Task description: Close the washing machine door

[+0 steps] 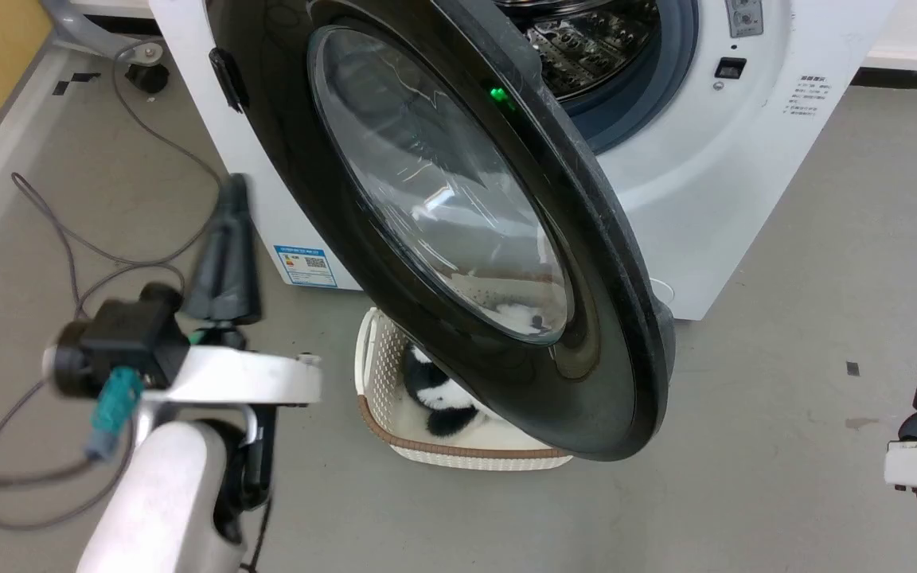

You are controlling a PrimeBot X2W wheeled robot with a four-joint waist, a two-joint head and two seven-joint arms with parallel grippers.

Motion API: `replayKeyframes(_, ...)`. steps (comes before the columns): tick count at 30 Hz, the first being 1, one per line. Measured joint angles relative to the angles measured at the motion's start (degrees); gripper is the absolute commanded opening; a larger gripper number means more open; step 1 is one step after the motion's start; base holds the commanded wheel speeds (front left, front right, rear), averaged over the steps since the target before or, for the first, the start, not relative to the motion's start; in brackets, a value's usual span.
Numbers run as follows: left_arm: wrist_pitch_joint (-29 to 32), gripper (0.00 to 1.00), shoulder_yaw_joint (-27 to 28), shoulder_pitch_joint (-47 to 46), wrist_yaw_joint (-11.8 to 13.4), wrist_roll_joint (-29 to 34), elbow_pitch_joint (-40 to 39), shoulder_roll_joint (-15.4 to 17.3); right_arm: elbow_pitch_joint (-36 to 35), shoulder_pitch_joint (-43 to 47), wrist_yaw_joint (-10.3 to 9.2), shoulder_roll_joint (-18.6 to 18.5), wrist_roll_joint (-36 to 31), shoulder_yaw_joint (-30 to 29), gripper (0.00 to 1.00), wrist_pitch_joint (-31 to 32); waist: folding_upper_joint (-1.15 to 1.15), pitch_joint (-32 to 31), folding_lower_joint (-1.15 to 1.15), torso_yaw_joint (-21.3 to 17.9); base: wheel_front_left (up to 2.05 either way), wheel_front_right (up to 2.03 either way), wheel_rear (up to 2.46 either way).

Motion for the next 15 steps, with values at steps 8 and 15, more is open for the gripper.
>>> replayKeyframes(8,-0.04,1.0,3.44,7.54,6.3,12.55,0.3,-2.36,0.64,0.18,0.0,0.0,-4.54,2.87,1.0,0.0,0.0,0.08,0.0,0.53,0.0,0.0,0.0)
replayKeyframes(15,-0.04,1.0,4.32,9.56,4.05,14.41,2.53,-4.49,5.14,0.86,0.0,0.0,-5.35,4.63,0.96,0.0,0.0,-0.12,0.0,1.37,0.0,0.0,0.0)
